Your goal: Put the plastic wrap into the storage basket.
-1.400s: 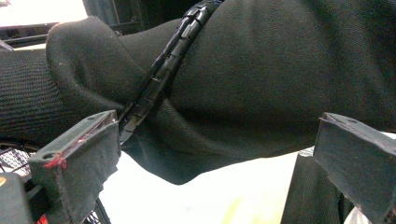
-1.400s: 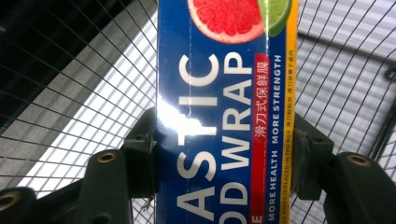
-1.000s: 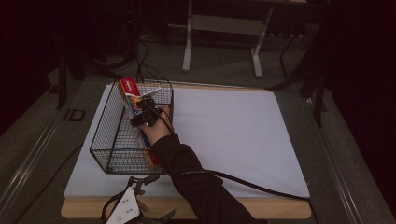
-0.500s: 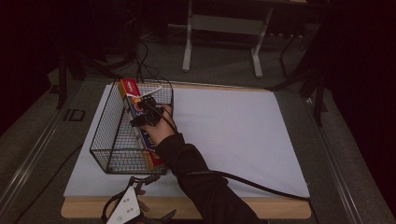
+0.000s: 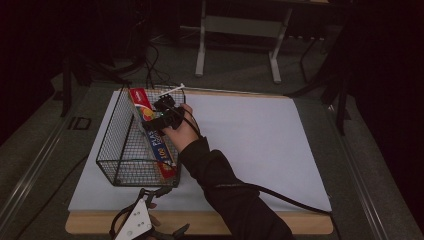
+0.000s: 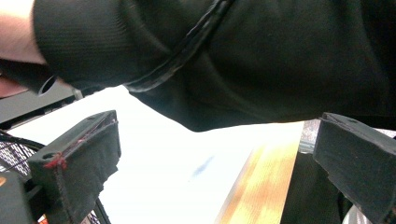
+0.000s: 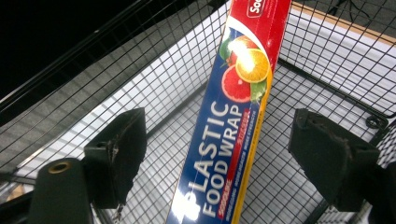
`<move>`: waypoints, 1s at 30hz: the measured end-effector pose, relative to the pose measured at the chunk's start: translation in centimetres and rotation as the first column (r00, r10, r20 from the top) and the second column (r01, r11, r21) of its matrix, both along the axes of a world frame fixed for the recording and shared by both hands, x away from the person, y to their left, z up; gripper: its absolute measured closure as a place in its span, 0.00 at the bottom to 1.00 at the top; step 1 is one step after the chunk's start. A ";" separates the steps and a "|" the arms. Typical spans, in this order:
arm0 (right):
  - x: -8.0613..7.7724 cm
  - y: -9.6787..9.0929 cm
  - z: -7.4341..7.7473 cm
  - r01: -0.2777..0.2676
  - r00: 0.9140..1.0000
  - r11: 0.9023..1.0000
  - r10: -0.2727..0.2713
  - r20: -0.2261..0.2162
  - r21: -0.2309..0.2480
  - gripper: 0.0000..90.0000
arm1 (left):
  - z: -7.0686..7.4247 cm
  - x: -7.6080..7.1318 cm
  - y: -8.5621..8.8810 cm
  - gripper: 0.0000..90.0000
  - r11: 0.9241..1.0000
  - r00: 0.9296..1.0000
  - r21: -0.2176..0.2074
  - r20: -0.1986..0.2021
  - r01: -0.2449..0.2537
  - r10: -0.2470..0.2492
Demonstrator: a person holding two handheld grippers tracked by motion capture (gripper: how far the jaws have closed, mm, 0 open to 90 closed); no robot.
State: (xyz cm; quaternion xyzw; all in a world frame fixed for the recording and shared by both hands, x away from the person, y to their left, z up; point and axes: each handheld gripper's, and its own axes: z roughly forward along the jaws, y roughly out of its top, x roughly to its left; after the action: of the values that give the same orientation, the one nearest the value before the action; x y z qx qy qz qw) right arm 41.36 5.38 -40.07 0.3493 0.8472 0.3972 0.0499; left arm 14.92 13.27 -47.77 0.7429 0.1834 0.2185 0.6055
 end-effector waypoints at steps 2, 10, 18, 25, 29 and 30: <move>-0.2 -0.7 0.2 -0.010 1.000 1.000 0.010 0.014 0.006 0.20 | 0.0 0.0 0.0 0.01 1.000 1.000 0.002 -0.001 -0.001 0.001; -0.9 -4.2 0.8 -0.038 0.998 0.999 0.036 0.049 0.038 0.17 | -0.1 0.1 -0.2 0.01 1.000 1.000 0.006 -0.004 0.000 0.000; -1.4 -8.3 1.2 -0.012 0.997 0.998 0.007 0.080 0.057 0.17 | -0.1 0.2 -0.2 0.01 1.000 1.000 0.010 -0.004 0.000 0.000; -1.5 -12.8 0.9 0.025 0.996 0.996 -0.032 0.078 0.088 0.17 | -0.1 0.3 -0.4 0.01 1.000 1.000 0.016 -0.007 0.001 -0.001; -1.7 -15.2 0.7 0.049 0.995 0.995 -0.056 0.082 0.089 0.17 | -0.1 0.3 -0.4 0.01 1.000 1.000 0.019 -0.006 0.000 0.000; -1.8 -15.9 0.6 0.054 0.994 0.995 -0.062 0.086 0.089 0.17 | -0.1 0.3 -0.4 0.01 1.000 1.000 0.019 -0.005 -0.001 0.001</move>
State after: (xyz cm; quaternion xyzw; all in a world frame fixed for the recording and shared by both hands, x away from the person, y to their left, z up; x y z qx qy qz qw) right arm 39.57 -10.50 -39.45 0.3576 0.8155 0.4472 0.0839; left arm 15.24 12.89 -47.90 0.7491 0.1832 0.2186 0.5979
